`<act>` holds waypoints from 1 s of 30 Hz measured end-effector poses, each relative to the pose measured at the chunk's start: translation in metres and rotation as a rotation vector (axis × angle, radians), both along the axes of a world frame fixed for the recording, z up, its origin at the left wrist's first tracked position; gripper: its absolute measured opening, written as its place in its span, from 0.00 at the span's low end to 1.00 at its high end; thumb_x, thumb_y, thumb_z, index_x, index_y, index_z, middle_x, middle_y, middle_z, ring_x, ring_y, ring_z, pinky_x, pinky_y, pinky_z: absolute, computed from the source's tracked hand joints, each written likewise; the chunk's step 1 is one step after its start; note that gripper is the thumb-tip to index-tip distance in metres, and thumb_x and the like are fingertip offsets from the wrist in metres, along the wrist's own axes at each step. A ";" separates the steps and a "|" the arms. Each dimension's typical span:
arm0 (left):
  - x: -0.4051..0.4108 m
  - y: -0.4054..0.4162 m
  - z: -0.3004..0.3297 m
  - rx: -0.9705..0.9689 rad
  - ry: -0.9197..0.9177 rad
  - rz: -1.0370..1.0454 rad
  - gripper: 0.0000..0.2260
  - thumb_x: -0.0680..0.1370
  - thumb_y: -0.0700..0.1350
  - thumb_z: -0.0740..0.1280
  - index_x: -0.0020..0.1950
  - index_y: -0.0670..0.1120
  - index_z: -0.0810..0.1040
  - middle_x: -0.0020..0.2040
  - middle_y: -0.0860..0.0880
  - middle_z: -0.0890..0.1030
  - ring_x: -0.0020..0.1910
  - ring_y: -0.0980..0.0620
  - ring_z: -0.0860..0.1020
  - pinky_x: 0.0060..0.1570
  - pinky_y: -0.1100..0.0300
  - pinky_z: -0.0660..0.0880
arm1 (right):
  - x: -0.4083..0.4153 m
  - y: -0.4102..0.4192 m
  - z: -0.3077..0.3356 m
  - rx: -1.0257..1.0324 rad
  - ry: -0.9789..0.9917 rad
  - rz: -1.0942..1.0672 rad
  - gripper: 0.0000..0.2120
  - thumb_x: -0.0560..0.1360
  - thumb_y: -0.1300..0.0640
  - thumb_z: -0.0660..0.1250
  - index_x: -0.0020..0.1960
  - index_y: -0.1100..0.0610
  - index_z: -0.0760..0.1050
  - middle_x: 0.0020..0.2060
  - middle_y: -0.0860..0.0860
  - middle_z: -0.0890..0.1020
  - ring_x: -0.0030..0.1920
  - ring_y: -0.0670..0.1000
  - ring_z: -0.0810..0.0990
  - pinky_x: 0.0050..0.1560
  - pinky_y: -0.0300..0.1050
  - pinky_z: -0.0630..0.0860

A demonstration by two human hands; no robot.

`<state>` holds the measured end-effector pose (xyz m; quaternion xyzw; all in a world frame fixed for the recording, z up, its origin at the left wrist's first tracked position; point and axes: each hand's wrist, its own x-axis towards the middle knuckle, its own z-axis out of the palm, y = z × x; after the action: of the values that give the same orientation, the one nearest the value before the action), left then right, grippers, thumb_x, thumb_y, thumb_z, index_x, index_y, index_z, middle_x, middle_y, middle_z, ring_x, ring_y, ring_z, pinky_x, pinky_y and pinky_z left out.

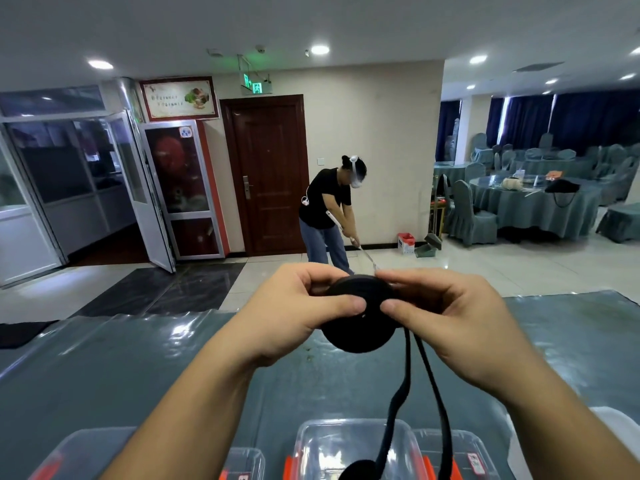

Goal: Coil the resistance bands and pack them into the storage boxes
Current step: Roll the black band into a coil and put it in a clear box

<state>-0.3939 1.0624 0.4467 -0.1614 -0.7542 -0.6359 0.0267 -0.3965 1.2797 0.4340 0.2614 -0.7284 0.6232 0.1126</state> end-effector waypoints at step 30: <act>0.004 0.006 -0.016 0.112 -0.117 0.019 0.11 0.76 0.33 0.73 0.58 0.40 0.84 0.47 0.41 0.87 0.45 0.48 0.86 0.44 0.58 0.82 | -0.003 -0.004 -0.013 -0.075 0.029 -0.015 0.18 0.74 0.71 0.72 0.56 0.52 0.85 0.49 0.44 0.89 0.53 0.44 0.87 0.59 0.39 0.81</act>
<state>-0.3896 1.0688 0.4304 -0.1152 -0.7192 -0.6852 -0.0023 -0.3998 1.2755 0.4211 0.2606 -0.7047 0.6455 0.1373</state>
